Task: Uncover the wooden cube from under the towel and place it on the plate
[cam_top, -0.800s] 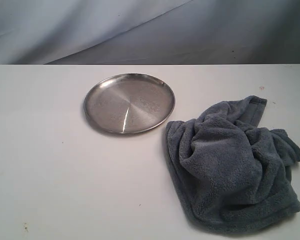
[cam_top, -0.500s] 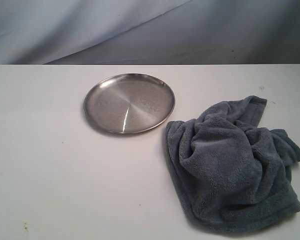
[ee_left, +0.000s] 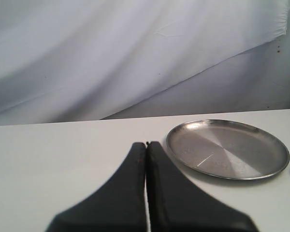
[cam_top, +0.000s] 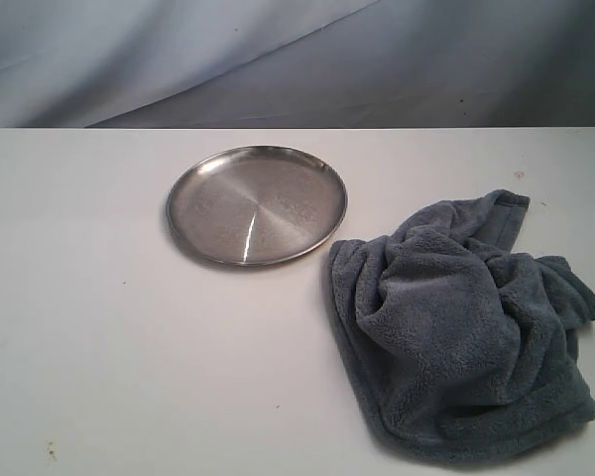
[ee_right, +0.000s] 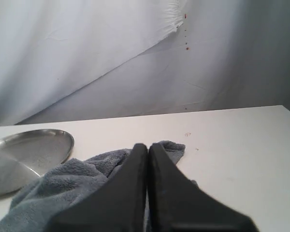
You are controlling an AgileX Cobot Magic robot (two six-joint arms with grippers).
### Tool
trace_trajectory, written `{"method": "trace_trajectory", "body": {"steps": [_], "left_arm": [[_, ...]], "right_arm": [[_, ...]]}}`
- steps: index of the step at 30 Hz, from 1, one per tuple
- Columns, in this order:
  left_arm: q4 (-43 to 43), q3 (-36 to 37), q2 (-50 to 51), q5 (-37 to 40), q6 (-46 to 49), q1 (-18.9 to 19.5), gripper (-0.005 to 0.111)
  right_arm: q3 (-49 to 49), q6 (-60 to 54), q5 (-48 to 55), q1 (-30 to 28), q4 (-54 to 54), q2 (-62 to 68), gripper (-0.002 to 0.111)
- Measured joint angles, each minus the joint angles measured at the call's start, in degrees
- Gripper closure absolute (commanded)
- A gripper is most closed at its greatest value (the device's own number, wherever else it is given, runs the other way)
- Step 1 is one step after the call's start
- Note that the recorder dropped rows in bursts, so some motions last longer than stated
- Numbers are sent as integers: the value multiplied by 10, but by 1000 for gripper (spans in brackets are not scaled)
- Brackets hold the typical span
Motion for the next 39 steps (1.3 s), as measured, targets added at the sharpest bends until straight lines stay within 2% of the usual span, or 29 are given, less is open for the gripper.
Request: {"method": "trace_trajectory", "body": {"steps": [6, 14, 23, 39], "left_arm": [[0, 0, 0, 0, 0, 0, 107], [0, 0, 0, 0, 0, 0, 107], [0, 0, 0, 0, 0, 0, 107], [0, 0, 0, 0, 0, 0, 107]], "right_arm": [[0, 6, -10, 0, 97, 0, 108], [-23, 0, -7, 31, 131, 67, 108], [-136, -52, 10, 97, 138, 237, 108], [-305, -63, 63, 252, 138, 548, 108]]}}
